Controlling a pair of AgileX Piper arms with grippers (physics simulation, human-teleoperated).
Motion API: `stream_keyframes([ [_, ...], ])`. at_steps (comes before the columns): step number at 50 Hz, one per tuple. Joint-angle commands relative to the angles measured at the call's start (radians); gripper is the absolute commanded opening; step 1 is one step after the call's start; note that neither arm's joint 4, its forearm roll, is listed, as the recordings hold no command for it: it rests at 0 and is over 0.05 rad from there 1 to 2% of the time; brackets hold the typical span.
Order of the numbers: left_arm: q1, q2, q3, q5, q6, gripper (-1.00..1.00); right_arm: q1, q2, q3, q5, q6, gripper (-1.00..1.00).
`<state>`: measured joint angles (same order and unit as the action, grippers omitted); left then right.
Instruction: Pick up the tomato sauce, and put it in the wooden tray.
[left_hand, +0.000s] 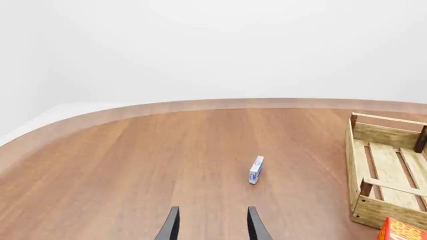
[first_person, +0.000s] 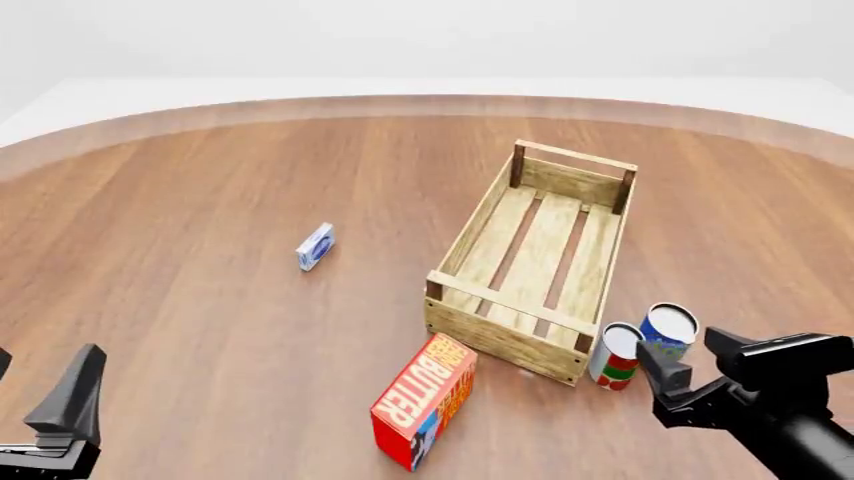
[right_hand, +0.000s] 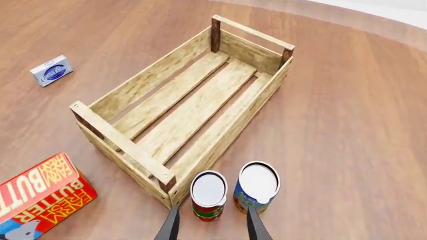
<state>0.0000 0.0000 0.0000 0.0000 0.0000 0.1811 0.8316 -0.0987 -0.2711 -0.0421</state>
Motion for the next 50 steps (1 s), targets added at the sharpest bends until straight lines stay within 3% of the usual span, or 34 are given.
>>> stream_keyframes([
  [1,0.000,0.000,0.000,0.000,0.000,1.00,0.004,0.048,0.013,-0.050,0.005,1.00],
  [50,0.000,0.000,0.000,0.000,0.000,1.00,0.000,0.244,0.035,-0.240,0.011,1.00],
])
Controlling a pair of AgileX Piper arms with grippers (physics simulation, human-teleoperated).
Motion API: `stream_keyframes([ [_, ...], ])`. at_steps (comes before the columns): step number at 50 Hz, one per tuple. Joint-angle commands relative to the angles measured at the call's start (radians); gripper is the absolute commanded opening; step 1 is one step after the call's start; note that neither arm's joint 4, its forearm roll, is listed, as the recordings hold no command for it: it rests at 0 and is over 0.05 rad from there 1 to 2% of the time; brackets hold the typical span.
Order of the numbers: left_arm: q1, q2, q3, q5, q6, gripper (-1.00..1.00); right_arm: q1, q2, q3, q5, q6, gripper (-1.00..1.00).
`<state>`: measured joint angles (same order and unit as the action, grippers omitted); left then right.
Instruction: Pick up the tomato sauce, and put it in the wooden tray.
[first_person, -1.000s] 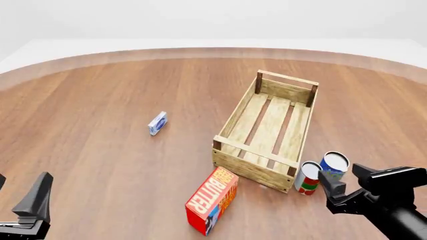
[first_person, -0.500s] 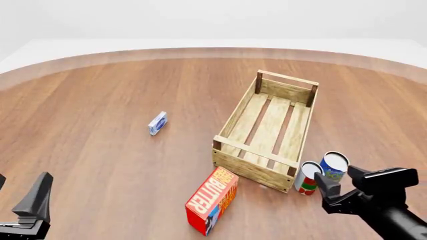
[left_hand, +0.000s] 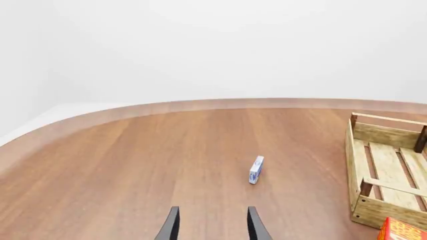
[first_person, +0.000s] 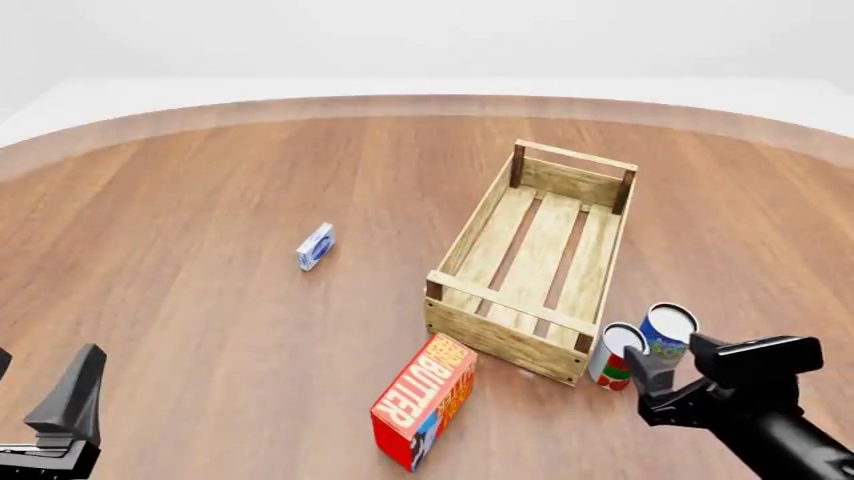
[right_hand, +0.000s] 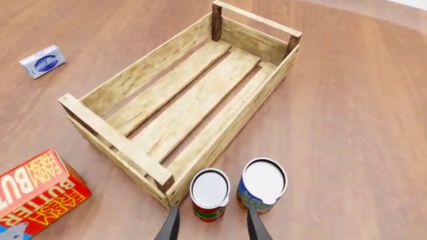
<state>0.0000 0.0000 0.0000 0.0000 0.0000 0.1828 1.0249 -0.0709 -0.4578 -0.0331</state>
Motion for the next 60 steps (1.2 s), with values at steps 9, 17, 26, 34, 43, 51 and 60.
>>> stream_keyframes([
  [9,0.000,0.000,0.000,0.000,0.000,1.00,0.001,0.089,0.006,-0.084,0.007,1.00],
  [17,0.000,0.000,0.000,0.000,0.000,1.00,0.000,0.108,0.013,-0.108,0.011,1.00],
  [26,0.000,0.000,0.000,0.000,0.000,1.00,0.002,0.145,0.012,-0.137,0.012,1.00],
  [34,0.000,0.000,0.000,0.000,0.000,1.00,0.007,0.182,0.011,-0.170,0.018,1.00],
  [43,0.000,0.000,0.000,0.000,0.000,1.00,0.010,0.224,0.012,-0.205,0.020,1.00],
  [51,0.000,0.000,0.000,0.000,0.000,1.00,0.013,0.252,0.007,-0.224,0.025,1.00],
  [60,0.000,0.000,0.000,0.000,0.000,1.00,0.014,0.300,0.011,-0.268,0.030,1.00],
])
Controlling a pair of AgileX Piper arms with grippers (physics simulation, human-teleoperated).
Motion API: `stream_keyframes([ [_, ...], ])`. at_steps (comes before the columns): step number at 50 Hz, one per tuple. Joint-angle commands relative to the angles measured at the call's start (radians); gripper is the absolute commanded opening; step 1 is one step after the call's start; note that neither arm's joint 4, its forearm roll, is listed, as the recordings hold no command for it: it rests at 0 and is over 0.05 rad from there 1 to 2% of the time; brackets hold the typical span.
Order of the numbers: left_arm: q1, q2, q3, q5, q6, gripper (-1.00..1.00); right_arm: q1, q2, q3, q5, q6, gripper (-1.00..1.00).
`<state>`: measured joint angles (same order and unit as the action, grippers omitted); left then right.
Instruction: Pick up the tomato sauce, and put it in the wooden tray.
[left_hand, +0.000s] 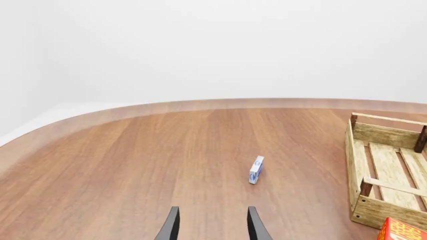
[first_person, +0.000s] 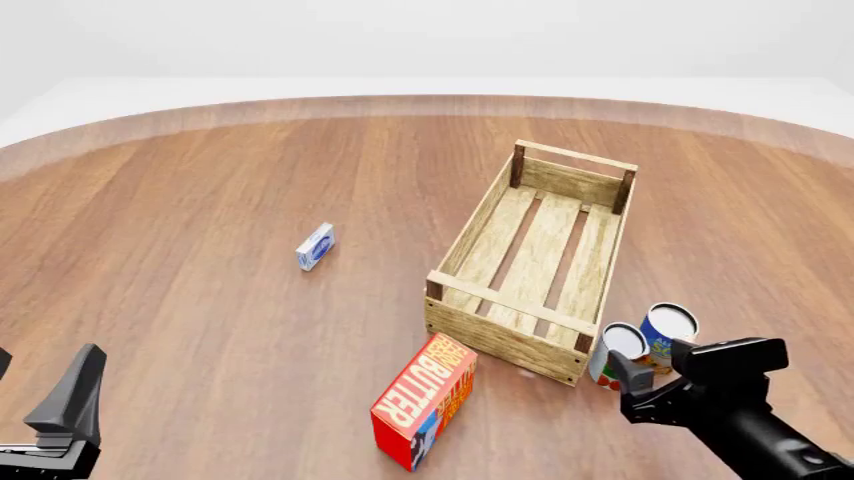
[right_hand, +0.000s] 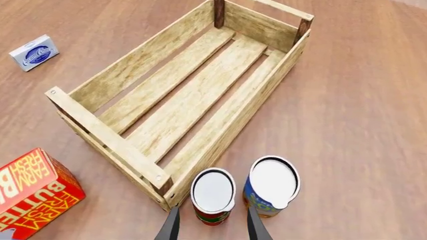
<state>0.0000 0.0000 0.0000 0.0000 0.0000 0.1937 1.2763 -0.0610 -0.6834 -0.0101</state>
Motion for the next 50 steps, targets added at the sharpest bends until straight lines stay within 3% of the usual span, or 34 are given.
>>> stream_keyframes([
  [1,0.000,0.000,0.000,0.000,0.000,1.00,0.004,0.051,0.001,-0.043,0.007,1.00],
  [25,0.000,0.000,0.000,0.000,0.000,1.00,0.005,0.187,0.003,-0.161,0.019,1.00],
  [50,0.000,0.000,0.000,0.000,0.000,1.00,0.009,0.274,-0.009,-0.220,0.024,1.00],
])
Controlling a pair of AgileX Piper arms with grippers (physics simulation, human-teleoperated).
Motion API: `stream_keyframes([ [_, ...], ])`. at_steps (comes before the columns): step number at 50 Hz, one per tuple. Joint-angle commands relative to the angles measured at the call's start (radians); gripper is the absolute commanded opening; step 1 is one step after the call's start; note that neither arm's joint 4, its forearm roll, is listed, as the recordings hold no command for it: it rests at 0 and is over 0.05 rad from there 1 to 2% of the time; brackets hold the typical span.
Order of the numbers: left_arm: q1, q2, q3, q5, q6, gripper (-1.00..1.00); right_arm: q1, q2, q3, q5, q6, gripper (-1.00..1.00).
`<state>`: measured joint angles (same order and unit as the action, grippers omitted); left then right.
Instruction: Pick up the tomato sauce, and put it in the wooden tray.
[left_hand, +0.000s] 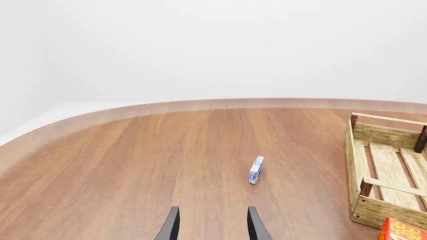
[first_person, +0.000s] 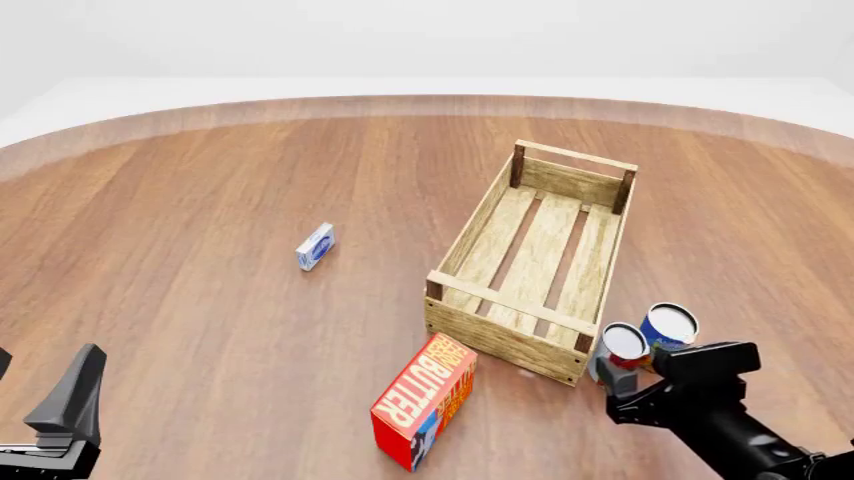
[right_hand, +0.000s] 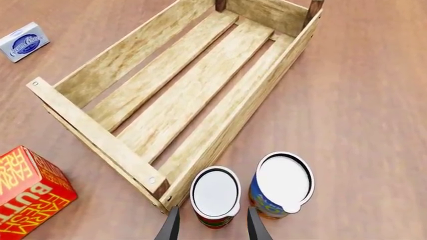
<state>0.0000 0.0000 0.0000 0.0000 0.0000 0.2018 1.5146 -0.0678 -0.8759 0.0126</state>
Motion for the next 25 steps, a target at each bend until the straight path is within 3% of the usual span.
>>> stream_keyframes([
  [1,0.000,0.000,0.000,0.000,0.000,1.00,0.001,0.037,-0.002,-0.028,0.002,1.00],
  [15,0.000,0.000,0.000,0.000,0.000,1.00,0.005,0.120,-0.011,-0.086,0.007,1.00],
  [25,0.000,0.000,0.000,0.000,0.000,1.00,0.001,0.114,-0.022,-0.070,-0.003,1.00],
])
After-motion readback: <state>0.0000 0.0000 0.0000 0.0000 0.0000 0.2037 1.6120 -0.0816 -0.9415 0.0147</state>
